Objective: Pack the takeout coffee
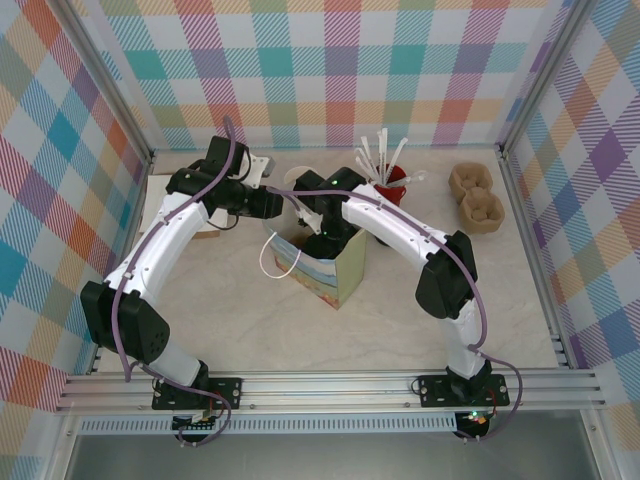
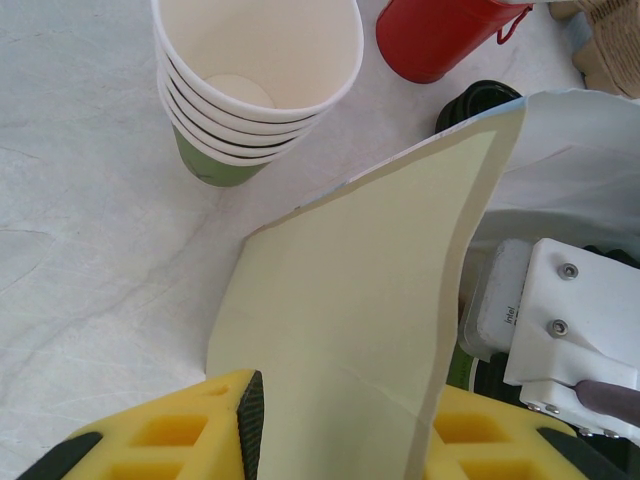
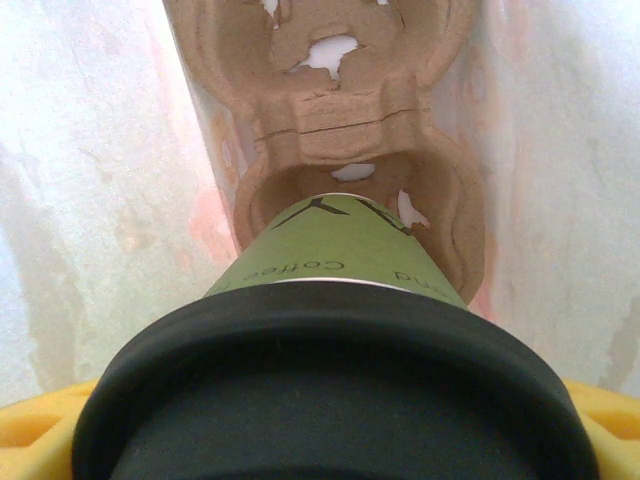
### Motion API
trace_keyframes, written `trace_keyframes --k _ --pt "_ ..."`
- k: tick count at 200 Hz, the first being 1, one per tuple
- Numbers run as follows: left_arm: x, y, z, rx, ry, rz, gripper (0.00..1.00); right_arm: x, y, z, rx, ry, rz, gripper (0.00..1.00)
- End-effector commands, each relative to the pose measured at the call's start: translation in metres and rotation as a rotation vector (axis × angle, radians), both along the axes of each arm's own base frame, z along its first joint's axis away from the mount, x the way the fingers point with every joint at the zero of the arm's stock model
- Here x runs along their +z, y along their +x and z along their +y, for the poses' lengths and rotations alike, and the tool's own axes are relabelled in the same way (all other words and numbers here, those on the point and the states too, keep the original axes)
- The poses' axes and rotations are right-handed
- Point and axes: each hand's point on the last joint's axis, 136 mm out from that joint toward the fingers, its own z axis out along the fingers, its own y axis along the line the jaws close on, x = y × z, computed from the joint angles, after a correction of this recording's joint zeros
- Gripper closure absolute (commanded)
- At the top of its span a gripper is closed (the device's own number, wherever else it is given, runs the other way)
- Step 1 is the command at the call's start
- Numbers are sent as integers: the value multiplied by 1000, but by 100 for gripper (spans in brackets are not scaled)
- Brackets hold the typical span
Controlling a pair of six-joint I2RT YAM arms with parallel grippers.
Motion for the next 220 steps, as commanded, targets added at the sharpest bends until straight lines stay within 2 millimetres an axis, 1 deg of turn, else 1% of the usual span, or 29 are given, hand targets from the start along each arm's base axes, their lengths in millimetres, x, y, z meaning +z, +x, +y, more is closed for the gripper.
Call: trace_keyframes --k 1,75,133,182,220 --pt "7 6 -4 -3 -15 -22 65 24 -2 -1 18 41 -37 22" --pt "5 7 -3 -2 -11 -19 65 22 1 -4 18 20 -47 22" --pt "6 7 -4 -3 -9 -20 65 25 1 -3 17 30 -54 22" --pt "5 8 -5 -6 -9 -16 65 27 5 -2 23 36 -79 22" --pt "3 8 -5 -6 -6 -14 65 28 10 -5 23 18 -107 22"
